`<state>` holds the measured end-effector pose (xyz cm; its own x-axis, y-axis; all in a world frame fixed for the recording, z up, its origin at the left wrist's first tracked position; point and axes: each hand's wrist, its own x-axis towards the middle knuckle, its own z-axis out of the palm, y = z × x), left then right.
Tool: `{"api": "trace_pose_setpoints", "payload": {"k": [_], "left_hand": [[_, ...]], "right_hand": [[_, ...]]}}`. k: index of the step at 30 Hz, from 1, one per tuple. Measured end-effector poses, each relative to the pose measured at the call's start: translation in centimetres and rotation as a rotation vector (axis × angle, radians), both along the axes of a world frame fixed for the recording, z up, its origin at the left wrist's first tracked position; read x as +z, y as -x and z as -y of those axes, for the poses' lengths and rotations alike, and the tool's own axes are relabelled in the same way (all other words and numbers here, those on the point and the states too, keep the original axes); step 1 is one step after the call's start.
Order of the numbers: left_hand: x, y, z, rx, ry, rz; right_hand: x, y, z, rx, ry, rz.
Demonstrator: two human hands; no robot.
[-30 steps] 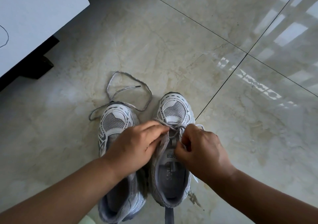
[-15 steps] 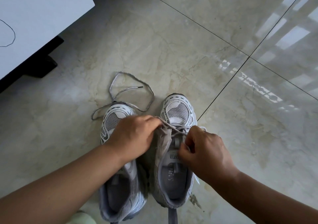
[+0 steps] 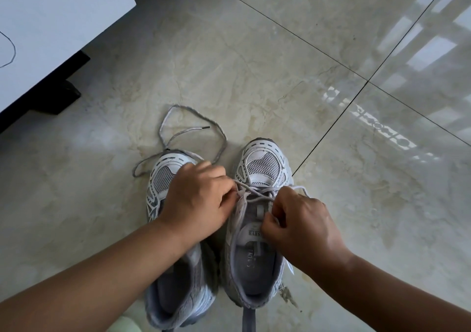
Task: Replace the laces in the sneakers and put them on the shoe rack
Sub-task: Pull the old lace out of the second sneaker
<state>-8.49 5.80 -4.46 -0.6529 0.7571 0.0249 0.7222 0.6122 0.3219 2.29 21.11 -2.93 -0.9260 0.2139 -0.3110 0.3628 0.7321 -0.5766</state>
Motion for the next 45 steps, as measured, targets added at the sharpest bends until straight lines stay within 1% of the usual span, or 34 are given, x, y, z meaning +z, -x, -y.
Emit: {"api": "trace_pose_setpoints", "payload": {"k": [1, 3, 5, 6, 7, 12, 14, 17, 19, 23, 24, 26, 28, 30, 32, 34, 37, 41, 43, 45], "left_hand": [[-0.3, 0.4, 0.2, 0.025, 0.042, -0.045], [-0.6, 1.4, 0.5, 0.068, 0.148, -0.074], [-0.4, 1.8, 0.3, 0.056, 0.232, -0.050], [-0.3, 1.7, 0.2, 0.034, 0.236, -0.015], [0.1, 1.3, -0.1, 0.013, 0.206, 0.035], [1.3, -1.5, -0.6, -0.035, -0.062, 0.359], [0.9, -1.9, -0.5, -0.054, -0.112, 0.379], [0.4, -1.3, -0.4, -0.030, -0.177, 0.372], [0.4, -1.0, -0.3, 0.025, -0.198, 0.328], [0.3, -0.9, 0.2, 0.221, -0.100, 0.163], [0.3, -0.8, 0.4, 0.232, -0.068, 0.113], [0.5, -0.5, 0.6, 0.168, -0.035, 0.043], [0.8, -0.2, 0.3, 0.076, -0.041, 0.069], [1.0, -0.3, -0.1, -0.013, -0.067, 0.108], [0.9, -0.7, -0.3, -0.047, -0.082, 0.172], [0.6, -0.8, -0.1, -0.031, -0.097, 0.221], [0.5, -0.4, 0.1, -0.025, -0.100, 0.206], [0.4, -0.1, -0.2, 0.034, 0.064, 0.005], [0.2, 0.6, 0.1, 0.083, 0.167, -0.049], [0.1, 1.5, 0.8, 0.130, 0.241, -0.087]], "right_hand": [[0.0, 0.0, 0.0, -0.002, -0.001, -0.004], [0.1, -0.1, 0.0, -0.004, 0.002, -0.006], [0.0, -0.2, -0.1, 0.003, 0.001, -0.011], [-0.1, -0.2, -0.1, 0.011, -0.002, -0.010], [-0.1, -0.2, -0.2, 0.019, -0.006, -0.007], [-0.1, -0.1, -0.2, 0.006, -0.006, -0.017], [0.0, -0.1, -0.1, 0.004, -0.009, -0.020], [-0.1, -0.2, 0.0, 0.005, -0.015, -0.029], [-0.3, -0.3, -0.1, 0.004, -0.009, -0.041], [-0.3, -0.3, -0.2, -0.004, -0.001, -0.025], [-0.4, -0.3, -0.2, 0.001, -0.011, -0.020], [-0.5, -0.4, -0.1, 0.017, -0.050, -0.036], [-0.6, -0.5, 0.1, -0.004, -0.061, -0.115], [-0.8, -0.4, 0.5, -0.045, -0.030, -0.192], [-1.0, 0.0, 1.0, -0.066, -0.024, -0.234], [-1.1, 0.3, 1.7, -0.066, -0.065, -0.226], [-1.4, 0.7, 2.4, -0.134, -0.073, -0.185], [-1.5, 0.7, 2.4, -0.163, 0.000, -0.137], [-1.5, 0.6, 2.4, -0.173, 0.027, -0.140], [-1.7, 0.3, 2.4, -0.197, 0.025, -0.194]]}}
